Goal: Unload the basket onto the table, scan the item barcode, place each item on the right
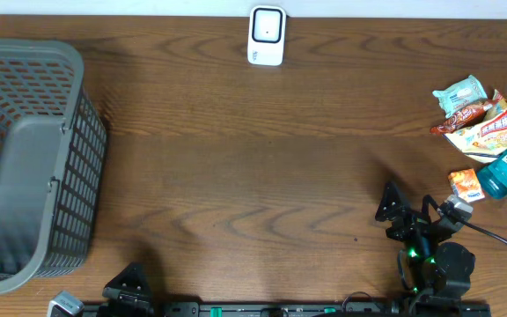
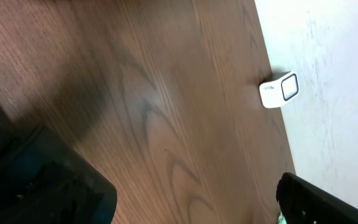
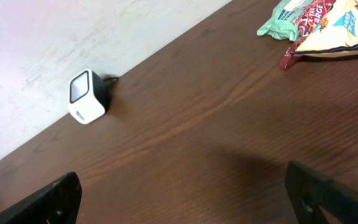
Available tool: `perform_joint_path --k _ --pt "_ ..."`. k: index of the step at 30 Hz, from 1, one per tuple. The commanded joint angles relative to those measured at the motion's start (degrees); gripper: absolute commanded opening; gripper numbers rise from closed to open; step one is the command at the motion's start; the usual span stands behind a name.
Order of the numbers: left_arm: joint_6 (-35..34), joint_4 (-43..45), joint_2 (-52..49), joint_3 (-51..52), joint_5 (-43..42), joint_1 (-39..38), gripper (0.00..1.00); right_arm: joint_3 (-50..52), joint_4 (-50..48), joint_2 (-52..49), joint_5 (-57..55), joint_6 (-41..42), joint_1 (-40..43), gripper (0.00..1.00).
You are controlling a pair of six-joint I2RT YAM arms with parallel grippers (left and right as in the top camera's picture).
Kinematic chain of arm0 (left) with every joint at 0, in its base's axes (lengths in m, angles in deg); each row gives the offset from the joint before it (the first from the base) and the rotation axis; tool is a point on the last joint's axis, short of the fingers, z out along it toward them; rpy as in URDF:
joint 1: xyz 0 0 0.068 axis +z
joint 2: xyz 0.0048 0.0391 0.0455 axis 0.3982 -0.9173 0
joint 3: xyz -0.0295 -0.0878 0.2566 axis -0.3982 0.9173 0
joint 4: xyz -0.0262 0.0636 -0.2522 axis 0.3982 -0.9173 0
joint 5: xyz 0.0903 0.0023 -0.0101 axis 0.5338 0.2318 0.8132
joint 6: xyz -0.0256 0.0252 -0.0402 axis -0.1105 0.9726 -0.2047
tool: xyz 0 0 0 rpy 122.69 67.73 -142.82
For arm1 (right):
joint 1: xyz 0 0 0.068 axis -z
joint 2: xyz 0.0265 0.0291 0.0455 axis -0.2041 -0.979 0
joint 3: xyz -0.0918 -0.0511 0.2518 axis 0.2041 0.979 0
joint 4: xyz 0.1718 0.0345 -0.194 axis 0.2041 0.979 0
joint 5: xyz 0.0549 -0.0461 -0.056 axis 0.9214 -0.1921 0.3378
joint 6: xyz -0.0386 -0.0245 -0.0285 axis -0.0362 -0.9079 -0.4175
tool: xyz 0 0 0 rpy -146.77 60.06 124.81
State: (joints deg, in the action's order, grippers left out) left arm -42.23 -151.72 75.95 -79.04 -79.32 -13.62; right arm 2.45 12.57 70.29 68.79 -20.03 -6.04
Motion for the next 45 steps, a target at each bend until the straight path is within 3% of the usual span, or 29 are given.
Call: perform_joint_path --k 1,18,24,40,45 --pt "-0.26 -0.11 0.31 -0.68 0.76 -0.28 0.98 0.33 -0.15 -0.13 -0.7 0.61 -0.15 0.99" --pt "-0.26 -0.11 0.31 -0.68 0.76 -0.28 0.98 0.81 -1.92 1.92 -0.68 0.61 -0.17 0.99" --pt "-0.24 -0.11 0.31 -0.68 0.76 -0.28 0.98 6.03 -15.13 1.95 -0.83 0.61 -0.17 0.99" --pt "-0.24 -0.11 0.31 -0.68 0.76 -0.28 0.98 5.7 -14.93 1.97 -1.18 0.39 -0.22 0.99" --pt "-0.24 -0.11 0.31 -0.68 0.76 -0.28 0.98 5.7 -14.78 1.97 -6.95 -2.6 -0.2 0.99"
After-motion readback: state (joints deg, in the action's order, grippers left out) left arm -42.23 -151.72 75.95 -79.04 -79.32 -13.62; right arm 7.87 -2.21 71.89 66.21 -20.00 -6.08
